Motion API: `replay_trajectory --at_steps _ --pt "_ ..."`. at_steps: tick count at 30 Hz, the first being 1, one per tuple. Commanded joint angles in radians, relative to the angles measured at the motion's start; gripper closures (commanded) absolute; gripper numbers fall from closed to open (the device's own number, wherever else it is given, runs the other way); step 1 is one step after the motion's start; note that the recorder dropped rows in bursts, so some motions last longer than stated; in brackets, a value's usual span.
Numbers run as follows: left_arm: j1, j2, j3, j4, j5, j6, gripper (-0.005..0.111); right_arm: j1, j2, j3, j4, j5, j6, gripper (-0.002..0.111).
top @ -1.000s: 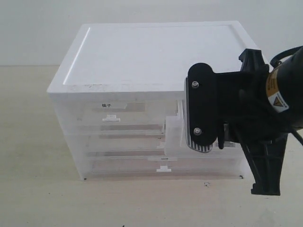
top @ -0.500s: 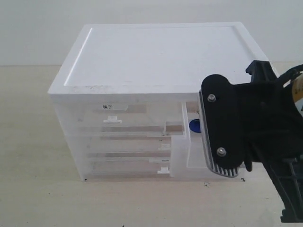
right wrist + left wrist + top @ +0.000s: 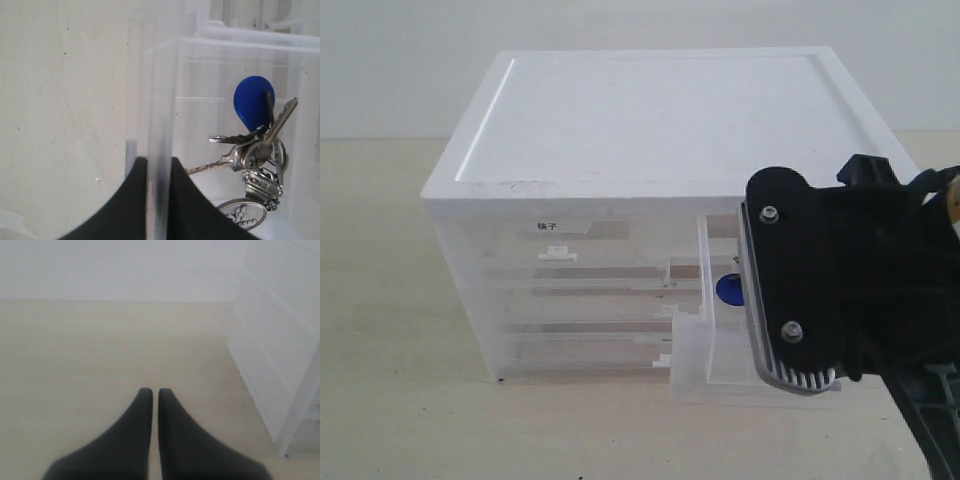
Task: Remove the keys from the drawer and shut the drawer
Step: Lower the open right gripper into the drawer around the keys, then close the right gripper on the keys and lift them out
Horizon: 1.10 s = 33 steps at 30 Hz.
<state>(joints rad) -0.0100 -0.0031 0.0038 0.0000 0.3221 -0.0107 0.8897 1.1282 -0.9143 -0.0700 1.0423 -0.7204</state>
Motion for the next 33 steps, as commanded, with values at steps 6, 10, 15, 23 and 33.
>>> replay_trajectory --at_steps 6,10,15,23,33 --pt "0.000 0.003 -0.004 0.000 -0.011 0.003 0.102 -0.003 -0.014 -0.004 0.012 0.021 0.008 0.066" --pt "0.000 0.003 -0.004 0.000 -0.011 0.003 0.102 -0.003 -0.039 -0.004 0.012 0.002 0.008 0.058" --pt "0.000 0.003 -0.004 0.000 -0.011 0.003 0.102 -0.003 -0.116 -0.006 0.012 -0.072 0.103 0.058" --pt "0.000 0.003 -0.004 0.000 -0.011 0.003 0.102 -0.003 -0.101 -0.006 -0.150 -0.134 0.640 0.058" --pt "0.000 0.003 -0.004 0.000 -0.011 0.003 0.102 -0.003 0.130 -0.006 -0.338 -0.186 0.980 0.058"
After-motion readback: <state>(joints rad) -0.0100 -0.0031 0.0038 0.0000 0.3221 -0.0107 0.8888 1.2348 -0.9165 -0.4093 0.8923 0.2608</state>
